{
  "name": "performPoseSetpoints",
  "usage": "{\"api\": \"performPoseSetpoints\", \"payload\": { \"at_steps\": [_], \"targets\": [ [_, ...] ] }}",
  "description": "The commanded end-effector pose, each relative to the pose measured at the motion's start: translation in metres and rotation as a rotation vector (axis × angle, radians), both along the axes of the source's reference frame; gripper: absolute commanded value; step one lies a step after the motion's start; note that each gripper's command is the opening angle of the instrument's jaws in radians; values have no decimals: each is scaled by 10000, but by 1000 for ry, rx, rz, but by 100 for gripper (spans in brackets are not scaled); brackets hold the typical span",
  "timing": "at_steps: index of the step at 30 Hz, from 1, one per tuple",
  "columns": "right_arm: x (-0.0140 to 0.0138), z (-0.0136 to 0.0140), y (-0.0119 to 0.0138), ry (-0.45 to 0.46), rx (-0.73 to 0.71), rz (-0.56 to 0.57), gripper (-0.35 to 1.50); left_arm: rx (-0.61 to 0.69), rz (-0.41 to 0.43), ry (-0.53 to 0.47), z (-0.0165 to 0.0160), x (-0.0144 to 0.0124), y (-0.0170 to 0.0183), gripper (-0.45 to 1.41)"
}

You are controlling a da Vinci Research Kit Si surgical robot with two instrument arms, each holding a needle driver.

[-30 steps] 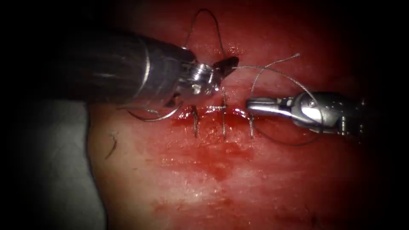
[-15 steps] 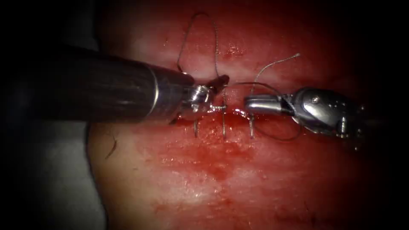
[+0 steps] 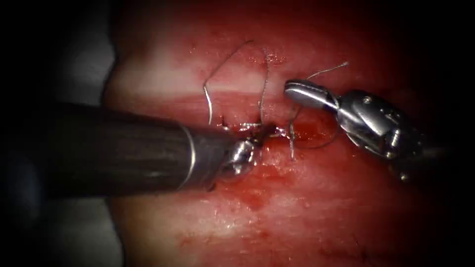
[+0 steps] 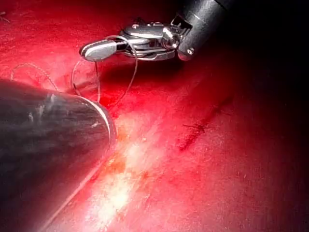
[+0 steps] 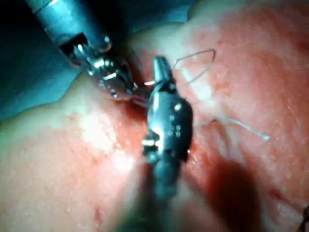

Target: Wound Closure

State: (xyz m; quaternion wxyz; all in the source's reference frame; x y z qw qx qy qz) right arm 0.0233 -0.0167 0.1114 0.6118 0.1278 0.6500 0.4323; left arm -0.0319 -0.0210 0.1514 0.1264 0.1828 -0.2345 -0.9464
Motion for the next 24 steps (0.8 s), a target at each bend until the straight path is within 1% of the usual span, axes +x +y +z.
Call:
{"api": "performPoseSetpoints", "payload": {
  "at_steps": [1, 2, 3, 4, 6, 8, 10, 11, 13, 14, 16, 17, 19, 22, 24],
  "targets": [
    [8, 6, -10, 5, 85, 32, -35, 5, 0, 2, 5, -4, -10, -45],
    [7, 8, -10, -11, 135, 58, -35, 5, 0, 2, 4, -4, -11, -45],
    [6, 11, -10, -44, 187, 79, -8, 5, 1, 1, 3, -2, -12, -45],
    [4, 13, -11, -71, 214, 93, 5, 8, -2, -2, 3, 0, -11, -45],
    [0, 20, -14, -107, 267, 117, 10, 13, -9, -8, 2, 3, -12, -45],
    [-4, 26, -17, -142, 289, 137, 15, 18, -18, -12, 2, 4, -13, -45],
    [-9, 36, -20, -167, 331, 162, 32, 18, -18, -12, 2, 4, -14, -45],
    [-11, 41, -20, -172, 350, 172, 44, 21, -24, -14, 2, 4, -14, -45],
    [-15, 53, -21, -174, 384, 194, 76, 21, -25, -13, 1, 2, -13, -45],
    [-17, 59, -22, -170, 393, 204, 81, 19, -27, -14, 1, 1, -12, -45],
    [-24, 71, -25, -167, 417, 229, 79, 21, -42, -20, 1, 0, -9, -45],
    [-27, 76, -26, -167, 427, 242, 73, 19, -44, -21, 1, 0, -8, -45],
    [-32, 88, -28, -182, 451, 270, 68, 18, -47, -22, 1, -2, -6, -45],
    [-33, 103, -29, -162, 488, 295, 69, 18, -49, -21, 1, -4, -4, -45],
    [-34, 110, -29, -139, 519, 314, 64, 18, -50, -21, 1, -4, -4, -45]
  ]
}}
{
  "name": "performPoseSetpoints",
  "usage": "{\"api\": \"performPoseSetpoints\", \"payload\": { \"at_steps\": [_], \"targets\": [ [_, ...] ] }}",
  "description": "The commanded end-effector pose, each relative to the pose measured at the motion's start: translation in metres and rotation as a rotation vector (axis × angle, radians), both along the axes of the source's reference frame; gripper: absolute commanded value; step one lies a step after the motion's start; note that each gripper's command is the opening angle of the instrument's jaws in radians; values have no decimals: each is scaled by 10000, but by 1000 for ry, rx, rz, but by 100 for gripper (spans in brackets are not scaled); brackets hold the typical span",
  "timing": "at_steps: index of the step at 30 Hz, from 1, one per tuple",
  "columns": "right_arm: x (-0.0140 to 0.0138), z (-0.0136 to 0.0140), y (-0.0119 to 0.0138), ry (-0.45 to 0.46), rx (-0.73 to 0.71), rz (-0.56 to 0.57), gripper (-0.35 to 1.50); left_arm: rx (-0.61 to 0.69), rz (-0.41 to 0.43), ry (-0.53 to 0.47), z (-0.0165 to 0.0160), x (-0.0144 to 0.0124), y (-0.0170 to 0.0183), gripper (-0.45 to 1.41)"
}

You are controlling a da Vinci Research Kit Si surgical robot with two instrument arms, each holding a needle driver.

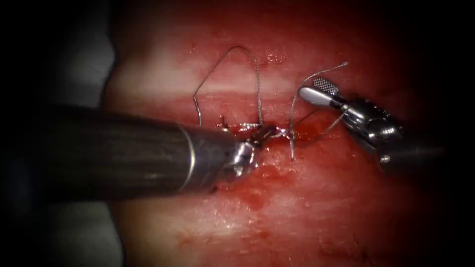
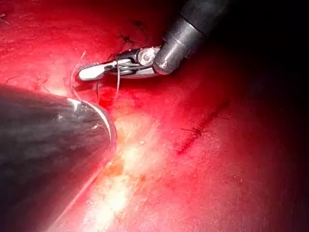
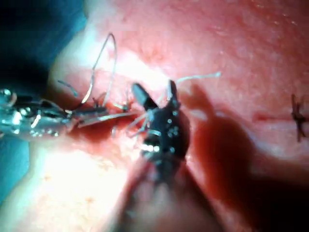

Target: Wound Closure

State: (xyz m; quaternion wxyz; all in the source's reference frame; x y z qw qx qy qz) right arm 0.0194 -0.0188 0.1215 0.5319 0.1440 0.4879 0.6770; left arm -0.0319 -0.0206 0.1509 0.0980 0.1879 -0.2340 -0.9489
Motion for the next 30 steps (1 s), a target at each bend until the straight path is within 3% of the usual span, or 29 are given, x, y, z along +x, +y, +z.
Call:
{"api": "performPoseSetpoints", "payload": {
  "at_steps": [1, 10, 19, 21, 25, 30],
  "targets": [
    [5, 13, -7, 30, 37, 25, 59, 4, 2, 1, 6, -5, -9, -45],
    [5, 31, 4, 92, 125, 105, 44, 4, 5, -2, 6, -3, -11, -45],
    [4, 54, 4, 89, 158, 137, 24, 4, 5, -1, 5, -3, -14, -45],
    [4, 60, -1, 80, 165, 131, 26, 4, 6, -2, 4, -2, -15, -45],
    [0, 64, -12, 81, 164, 114, 52, 4, 7, -2, 3, -1, -15, -45],
    [-3, 48, -17, 108, 171, 102, 41, 4, 7, -2, 3, -1, -16, -45]
  ]
}}
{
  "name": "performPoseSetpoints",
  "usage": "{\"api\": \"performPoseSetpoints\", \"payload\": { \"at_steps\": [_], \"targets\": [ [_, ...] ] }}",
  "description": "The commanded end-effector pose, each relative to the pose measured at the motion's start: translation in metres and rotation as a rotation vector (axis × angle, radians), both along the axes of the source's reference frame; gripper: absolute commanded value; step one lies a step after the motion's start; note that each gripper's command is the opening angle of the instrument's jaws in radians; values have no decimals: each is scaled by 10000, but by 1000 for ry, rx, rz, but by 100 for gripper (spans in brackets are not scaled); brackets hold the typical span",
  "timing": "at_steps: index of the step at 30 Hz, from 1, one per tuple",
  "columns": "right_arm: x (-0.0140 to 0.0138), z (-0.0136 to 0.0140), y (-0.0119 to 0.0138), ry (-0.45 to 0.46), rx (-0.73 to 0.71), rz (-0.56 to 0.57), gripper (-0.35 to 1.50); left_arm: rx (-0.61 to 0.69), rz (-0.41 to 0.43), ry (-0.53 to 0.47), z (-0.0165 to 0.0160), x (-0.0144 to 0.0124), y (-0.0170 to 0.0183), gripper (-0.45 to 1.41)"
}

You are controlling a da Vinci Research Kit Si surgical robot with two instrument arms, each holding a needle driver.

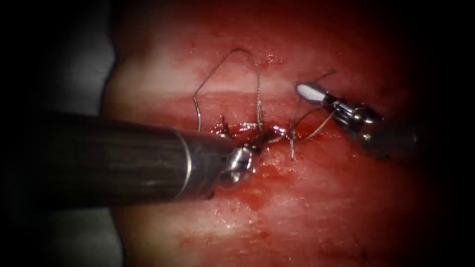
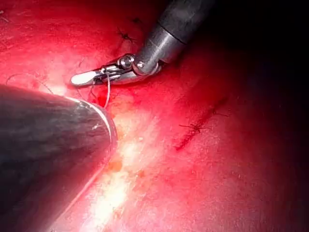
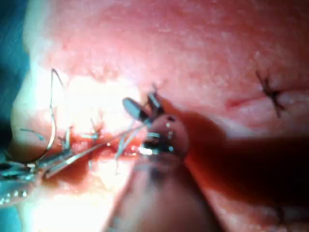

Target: Wound Closure

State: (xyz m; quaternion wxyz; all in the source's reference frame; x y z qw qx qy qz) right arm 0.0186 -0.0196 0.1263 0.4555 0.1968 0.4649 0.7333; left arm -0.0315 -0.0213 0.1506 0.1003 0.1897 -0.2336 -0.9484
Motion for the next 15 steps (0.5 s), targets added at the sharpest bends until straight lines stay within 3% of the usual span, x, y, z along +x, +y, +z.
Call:
{"api": "performPoseSetpoints", "payload": {
  "at_steps": [1, 15],
  "targets": [
    [5, -3, -8, 7, 13, 0, 37, 4, 2, 0, 6, -5, -9, -45],
    [-16, 1, -6, -3, -5, 2, 29, 3, 4, -2, 7, -4, -12, -45]
  ]
}}
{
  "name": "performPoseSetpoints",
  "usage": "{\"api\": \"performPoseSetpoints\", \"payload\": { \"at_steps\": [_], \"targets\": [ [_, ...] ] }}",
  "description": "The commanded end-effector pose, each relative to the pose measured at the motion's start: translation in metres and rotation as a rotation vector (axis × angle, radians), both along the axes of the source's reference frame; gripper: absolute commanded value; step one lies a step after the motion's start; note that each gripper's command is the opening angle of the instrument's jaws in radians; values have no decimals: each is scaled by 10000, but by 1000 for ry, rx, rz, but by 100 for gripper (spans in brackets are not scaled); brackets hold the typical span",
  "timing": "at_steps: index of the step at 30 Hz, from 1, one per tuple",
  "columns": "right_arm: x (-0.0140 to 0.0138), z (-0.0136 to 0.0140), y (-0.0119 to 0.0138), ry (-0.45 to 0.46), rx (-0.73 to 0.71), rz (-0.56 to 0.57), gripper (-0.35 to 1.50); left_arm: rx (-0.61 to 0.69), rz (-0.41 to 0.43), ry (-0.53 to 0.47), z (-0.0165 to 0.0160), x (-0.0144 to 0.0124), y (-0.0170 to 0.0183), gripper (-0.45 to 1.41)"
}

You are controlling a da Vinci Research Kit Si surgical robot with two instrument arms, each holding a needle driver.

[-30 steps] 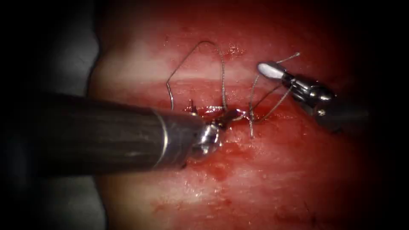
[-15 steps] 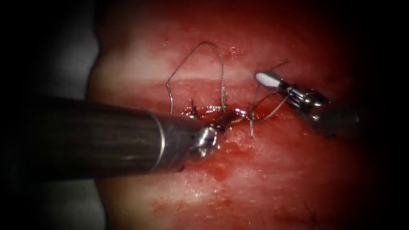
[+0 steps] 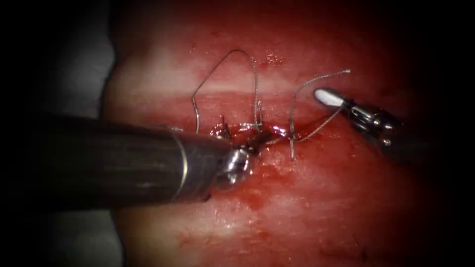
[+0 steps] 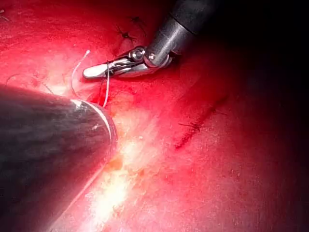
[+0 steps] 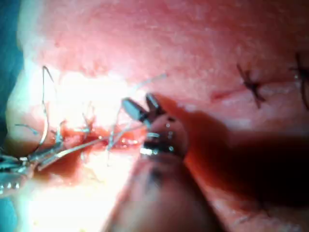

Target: Wound Closure

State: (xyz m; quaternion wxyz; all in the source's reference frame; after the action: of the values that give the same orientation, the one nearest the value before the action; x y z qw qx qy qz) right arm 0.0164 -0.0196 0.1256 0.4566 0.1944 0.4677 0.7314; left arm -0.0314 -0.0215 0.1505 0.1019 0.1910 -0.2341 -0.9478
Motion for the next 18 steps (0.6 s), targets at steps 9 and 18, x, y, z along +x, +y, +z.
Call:
{"api": "performPoseSetpoints", "payload": {
  "at_steps": [9, 18],
  "targets": [
    [16, 27, 14, -25, -6, 26, 47, 3, 4, -2, 7, -4, -14, -45],
    [32, 25, 30, -27, -16, 43, 46, 3, 8, -6, 5, -1, -17, -45]
  ]
}}
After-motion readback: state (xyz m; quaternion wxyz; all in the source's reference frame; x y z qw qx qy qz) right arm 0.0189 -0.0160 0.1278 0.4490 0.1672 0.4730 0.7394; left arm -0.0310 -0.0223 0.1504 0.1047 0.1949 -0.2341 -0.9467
